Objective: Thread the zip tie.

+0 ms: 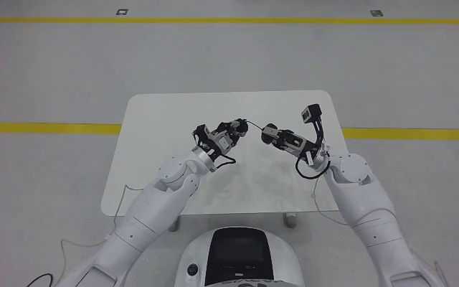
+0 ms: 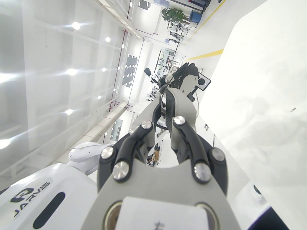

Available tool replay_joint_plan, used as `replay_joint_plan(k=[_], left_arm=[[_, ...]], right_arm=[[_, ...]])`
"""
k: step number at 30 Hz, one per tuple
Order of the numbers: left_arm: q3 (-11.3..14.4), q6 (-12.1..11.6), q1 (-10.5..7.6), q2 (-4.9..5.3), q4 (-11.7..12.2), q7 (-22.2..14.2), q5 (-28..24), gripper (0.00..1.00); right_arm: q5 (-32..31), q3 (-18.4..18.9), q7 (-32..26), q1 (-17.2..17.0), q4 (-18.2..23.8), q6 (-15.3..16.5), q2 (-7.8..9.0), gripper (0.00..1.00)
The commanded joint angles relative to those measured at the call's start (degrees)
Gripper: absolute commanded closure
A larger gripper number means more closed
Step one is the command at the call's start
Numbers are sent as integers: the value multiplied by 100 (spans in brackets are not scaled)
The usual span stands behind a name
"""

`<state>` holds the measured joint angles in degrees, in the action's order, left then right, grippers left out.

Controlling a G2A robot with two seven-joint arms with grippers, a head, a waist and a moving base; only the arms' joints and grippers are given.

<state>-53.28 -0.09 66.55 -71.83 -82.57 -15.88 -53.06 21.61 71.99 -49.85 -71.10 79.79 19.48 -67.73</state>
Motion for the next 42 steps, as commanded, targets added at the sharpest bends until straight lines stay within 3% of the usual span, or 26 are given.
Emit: replay_joint_plan(k=[1, 6, 7, 8, 9, 21, 29, 31, 35, 39, 42], left_arm=[[0, 0, 0, 0, 0, 0, 0, 100], [0, 0, 0, 0, 0, 0, 0, 100], [0, 0, 0, 0, 0, 0, 0, 77], [0, 0, 0, 0, 0, 0, 0, 26], [0, 0, 0, 0, 0, 0, 0, 0], [0, 0, 0, 0, 0, 0, 0, 0], [3, -40, -15, 6, -20, -21, 152, 0], [20, 8, -91, 44, 12, -314, 634, 0], [10, -202, -240, 145, 76, -1051, 1770, 0], [-46, -276, -377, 193, 232, -1563, 2120, 0], [-79, -310, -514, 225, 431, -2325, 2086, 0]], right_arm=[[-13, 22, -11, 1, -14, 0, -21, 100], [-67, 70, -33, 0, -33, 0, -64, 100], [-75, 81, -42, -4, -31, 0, -71, 100], [-81, 97, -57, -10, -26, 0, -80, 100], [-83, 110, -71, -16, -23, 0, -86, 100], [-63, 356, -523, 9, -103, 0, -115, 100], [70, 374, -441, -35, -87, -93, -116, 100], [257, 457, -605, -49, -148, -182, -94, 100], [876, 650, -1404, 7, -423, -376, -36, 100], [1433, 800, -2005, 144, -743, -563, 2, 100], [1579, 815, -2372, 266, -935, -603, 22, 100]])
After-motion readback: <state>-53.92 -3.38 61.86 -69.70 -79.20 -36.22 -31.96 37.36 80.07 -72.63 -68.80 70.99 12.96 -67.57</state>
